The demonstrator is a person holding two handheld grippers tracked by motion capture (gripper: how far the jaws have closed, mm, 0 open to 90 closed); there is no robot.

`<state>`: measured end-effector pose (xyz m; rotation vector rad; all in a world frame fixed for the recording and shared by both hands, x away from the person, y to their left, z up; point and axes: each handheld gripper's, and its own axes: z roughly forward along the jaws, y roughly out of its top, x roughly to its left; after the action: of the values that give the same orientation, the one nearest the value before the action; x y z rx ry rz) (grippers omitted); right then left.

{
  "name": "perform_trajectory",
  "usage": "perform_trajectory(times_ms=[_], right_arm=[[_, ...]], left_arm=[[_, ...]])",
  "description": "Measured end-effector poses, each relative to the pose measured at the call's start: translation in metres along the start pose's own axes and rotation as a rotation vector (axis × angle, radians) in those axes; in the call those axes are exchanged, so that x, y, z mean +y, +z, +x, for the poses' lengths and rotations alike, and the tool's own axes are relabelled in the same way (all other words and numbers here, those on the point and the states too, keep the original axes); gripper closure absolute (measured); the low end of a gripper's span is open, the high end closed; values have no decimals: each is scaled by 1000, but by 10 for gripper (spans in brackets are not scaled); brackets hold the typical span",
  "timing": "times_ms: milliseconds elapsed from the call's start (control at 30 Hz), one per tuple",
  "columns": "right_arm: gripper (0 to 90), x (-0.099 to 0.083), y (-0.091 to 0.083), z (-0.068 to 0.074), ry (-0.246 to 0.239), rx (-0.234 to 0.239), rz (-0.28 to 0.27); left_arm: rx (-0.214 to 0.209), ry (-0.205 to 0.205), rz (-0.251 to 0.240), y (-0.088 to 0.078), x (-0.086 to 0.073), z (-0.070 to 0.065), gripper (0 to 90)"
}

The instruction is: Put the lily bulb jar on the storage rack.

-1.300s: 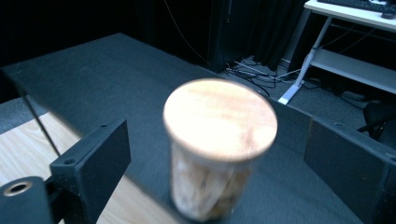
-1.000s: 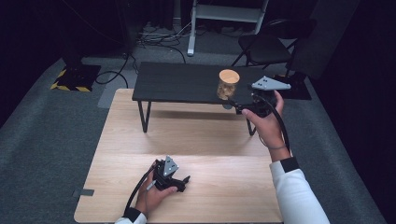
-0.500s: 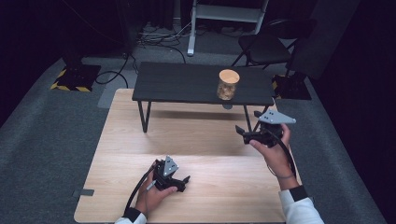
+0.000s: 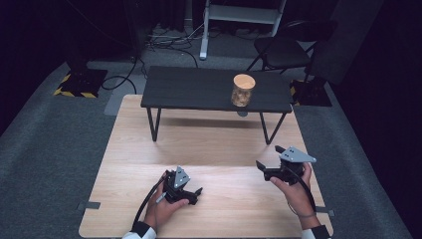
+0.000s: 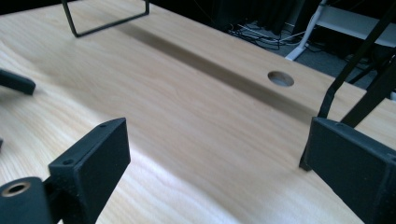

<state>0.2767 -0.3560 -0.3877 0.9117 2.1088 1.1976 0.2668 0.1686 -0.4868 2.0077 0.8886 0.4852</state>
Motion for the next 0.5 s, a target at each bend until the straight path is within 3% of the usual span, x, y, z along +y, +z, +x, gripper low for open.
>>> perform_trajectory(times_ms=[267, 500], right_arm=[[61, -23, 0, 10, -24, -2, 25], [61, -41, 0, 14, -11, 3, 44]], left_arm=[[0, 1, 0, 0, 0, 0, 7], [0, 1, 0, 0, 0, 0, 8]])
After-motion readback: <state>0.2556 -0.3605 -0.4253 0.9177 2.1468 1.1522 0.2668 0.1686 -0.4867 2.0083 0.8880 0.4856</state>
